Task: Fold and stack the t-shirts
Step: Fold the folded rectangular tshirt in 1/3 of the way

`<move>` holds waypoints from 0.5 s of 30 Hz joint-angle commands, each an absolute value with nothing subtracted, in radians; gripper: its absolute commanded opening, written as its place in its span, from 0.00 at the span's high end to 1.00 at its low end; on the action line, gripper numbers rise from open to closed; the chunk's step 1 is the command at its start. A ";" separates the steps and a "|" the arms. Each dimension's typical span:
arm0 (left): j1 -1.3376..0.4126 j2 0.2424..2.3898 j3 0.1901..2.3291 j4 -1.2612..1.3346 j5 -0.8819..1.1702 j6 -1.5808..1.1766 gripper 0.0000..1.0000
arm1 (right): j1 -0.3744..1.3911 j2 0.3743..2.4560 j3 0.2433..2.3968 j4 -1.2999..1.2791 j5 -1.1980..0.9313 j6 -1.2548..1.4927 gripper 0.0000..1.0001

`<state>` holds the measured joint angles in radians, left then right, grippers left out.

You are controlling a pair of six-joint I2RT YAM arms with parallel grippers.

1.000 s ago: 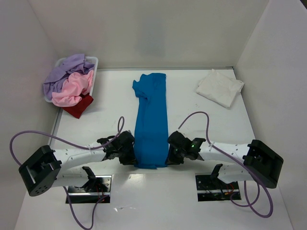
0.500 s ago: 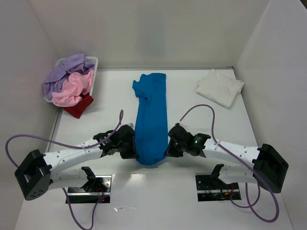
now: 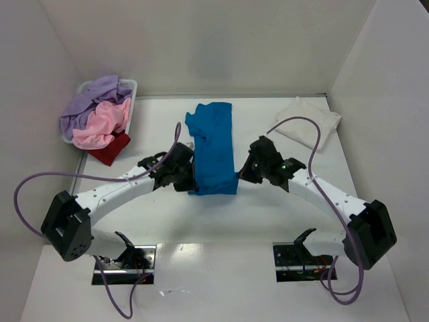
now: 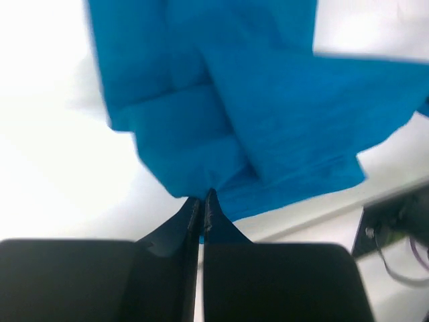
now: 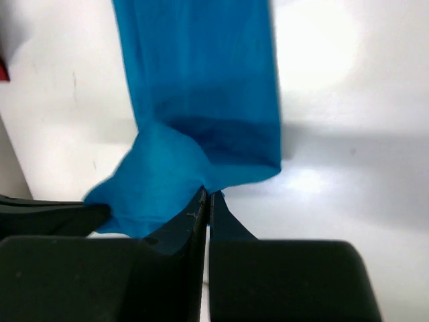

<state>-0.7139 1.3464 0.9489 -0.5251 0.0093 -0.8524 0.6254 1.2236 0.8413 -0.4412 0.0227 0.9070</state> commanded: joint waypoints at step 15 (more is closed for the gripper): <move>-0.413 1.736 1.275 -0.408 0.159 -0.555 1.00 | 0.454 1.640 1.167 -0.302 -0.051 0.709 1.00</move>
<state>-0.4400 1.7061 1.2190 -0.4412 0.1116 -0.6209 0.4896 1.6127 1.0904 -0.3584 -0.0498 0.7521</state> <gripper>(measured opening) 0.017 0.012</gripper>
